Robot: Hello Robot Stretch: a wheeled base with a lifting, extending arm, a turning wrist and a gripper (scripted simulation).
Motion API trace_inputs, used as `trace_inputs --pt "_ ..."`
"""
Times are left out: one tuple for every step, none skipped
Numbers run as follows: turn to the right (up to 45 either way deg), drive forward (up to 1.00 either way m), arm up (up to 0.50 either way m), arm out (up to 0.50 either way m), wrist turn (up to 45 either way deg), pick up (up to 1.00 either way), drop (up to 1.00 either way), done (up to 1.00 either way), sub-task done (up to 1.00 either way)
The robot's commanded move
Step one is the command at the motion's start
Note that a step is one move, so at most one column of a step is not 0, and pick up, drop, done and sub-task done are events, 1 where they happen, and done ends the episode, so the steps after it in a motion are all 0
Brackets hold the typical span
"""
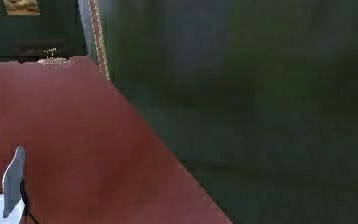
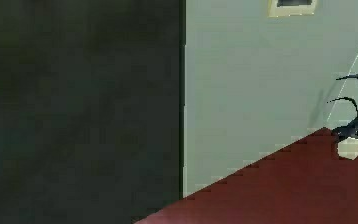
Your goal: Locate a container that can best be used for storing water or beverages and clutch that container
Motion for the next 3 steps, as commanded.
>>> trace_inputs --pt "0.0 0.75 0.0 0.0 0.0 0.0 0.0 0.0 0.0" --pt "-30.0 0.0 0.0 0.0 0.0 0.0 0.0 0.0 0.0" --pt "0.0 0.75 0.0 0.0 0.0 0.0 0.0 0.0 0.0"
